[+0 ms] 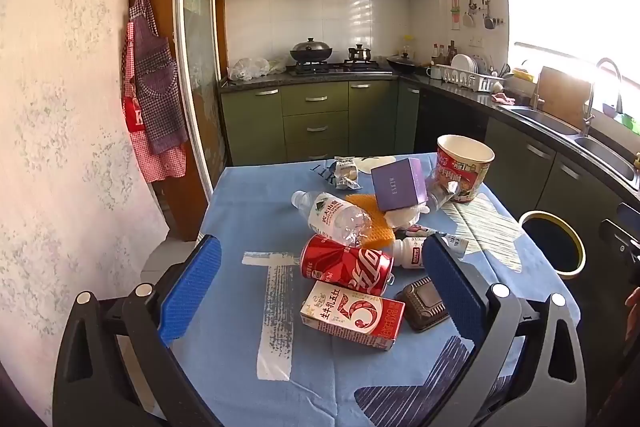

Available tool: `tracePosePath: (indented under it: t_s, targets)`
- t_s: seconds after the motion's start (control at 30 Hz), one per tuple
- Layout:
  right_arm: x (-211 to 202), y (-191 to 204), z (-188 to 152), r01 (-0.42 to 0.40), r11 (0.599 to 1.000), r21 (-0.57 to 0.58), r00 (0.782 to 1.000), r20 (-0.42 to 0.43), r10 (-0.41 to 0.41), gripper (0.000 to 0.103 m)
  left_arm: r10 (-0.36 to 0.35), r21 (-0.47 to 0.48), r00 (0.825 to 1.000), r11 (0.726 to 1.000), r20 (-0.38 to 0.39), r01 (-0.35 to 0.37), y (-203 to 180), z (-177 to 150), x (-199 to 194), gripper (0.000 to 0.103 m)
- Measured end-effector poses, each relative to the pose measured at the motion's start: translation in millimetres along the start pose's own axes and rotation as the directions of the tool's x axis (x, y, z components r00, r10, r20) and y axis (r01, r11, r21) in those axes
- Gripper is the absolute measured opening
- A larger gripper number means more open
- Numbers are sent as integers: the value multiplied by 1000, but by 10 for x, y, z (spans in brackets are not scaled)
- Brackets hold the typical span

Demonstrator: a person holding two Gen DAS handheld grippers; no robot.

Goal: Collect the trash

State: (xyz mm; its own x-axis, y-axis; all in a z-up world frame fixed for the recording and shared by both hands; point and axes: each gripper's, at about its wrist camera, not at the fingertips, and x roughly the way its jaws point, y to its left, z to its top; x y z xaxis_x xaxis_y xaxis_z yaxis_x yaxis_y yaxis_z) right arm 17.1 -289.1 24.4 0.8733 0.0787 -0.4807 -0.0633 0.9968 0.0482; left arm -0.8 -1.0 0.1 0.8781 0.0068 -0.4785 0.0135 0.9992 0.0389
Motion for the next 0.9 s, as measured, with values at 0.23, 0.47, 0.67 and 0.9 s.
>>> tracePosePath:
  t_s: [0.23,0.47,0.67,0.9]
  targets:
    - [4,-9,-1,-4,1000,0,1000,2,4,97,-3,-3,1000,1000,-7,3,-52,30,-40,99]
    - [34,-4,-4,3,1000,-5,1000,-9,-3,97,-9,4,1000,1000,-13,9,-126,35,-21,99]
    - [13,-4,15,5,1000,-2,1000,-9,-5,97,-20,8,1000,1000,-15,20,-70,-45,35,99]
    - [69,-64,-50,5,1000,0,1000,-10,-5,97,-20,9,1000,1000,-16,20,-78,-53,40,99]
